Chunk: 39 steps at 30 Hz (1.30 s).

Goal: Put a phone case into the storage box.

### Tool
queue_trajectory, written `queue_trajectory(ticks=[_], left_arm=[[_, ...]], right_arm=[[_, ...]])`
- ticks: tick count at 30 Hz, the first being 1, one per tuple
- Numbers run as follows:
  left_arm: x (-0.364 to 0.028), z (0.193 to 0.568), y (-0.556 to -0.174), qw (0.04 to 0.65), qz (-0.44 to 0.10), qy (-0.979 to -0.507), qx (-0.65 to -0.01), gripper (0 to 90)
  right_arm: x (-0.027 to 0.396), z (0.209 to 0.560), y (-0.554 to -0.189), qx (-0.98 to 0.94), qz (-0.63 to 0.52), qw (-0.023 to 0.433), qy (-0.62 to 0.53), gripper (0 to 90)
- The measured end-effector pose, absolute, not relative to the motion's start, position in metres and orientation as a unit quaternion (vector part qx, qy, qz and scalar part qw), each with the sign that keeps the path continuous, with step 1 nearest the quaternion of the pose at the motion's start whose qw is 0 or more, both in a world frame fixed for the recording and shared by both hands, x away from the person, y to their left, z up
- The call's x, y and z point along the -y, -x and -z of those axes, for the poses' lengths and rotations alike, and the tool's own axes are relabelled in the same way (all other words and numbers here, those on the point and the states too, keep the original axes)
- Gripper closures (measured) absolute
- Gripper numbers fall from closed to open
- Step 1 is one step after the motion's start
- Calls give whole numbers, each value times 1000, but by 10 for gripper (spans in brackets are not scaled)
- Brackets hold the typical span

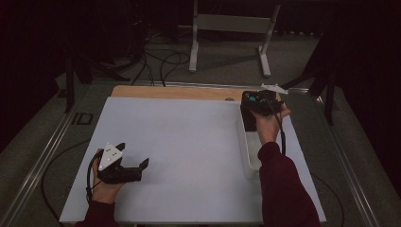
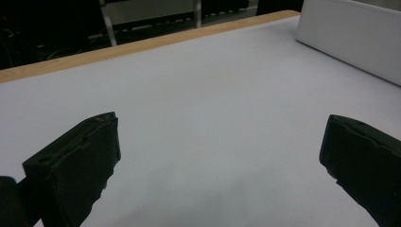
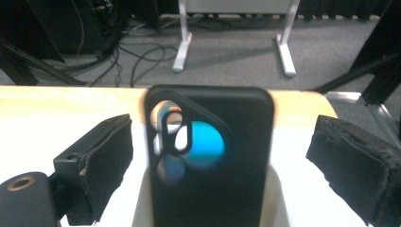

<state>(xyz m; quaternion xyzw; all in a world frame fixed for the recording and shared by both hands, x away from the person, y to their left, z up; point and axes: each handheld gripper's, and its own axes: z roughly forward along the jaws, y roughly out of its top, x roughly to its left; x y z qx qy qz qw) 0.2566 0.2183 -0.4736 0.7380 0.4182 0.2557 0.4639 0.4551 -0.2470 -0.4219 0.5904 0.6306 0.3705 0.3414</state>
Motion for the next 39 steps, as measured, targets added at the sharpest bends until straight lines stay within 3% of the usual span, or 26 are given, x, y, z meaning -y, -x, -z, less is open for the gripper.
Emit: queue_trajectory(ticks=[20, 39], left_arm=[[-221, 473, -256, 466, -257, -734, -422, 0], [-224, 473, -254, 471, -256, -732, -421, 0]], right_arm=[[245, 415, -403, -669, -413, 315, -532, 76], [260, 433, -296, -685, -475, 304, -462, 88]])
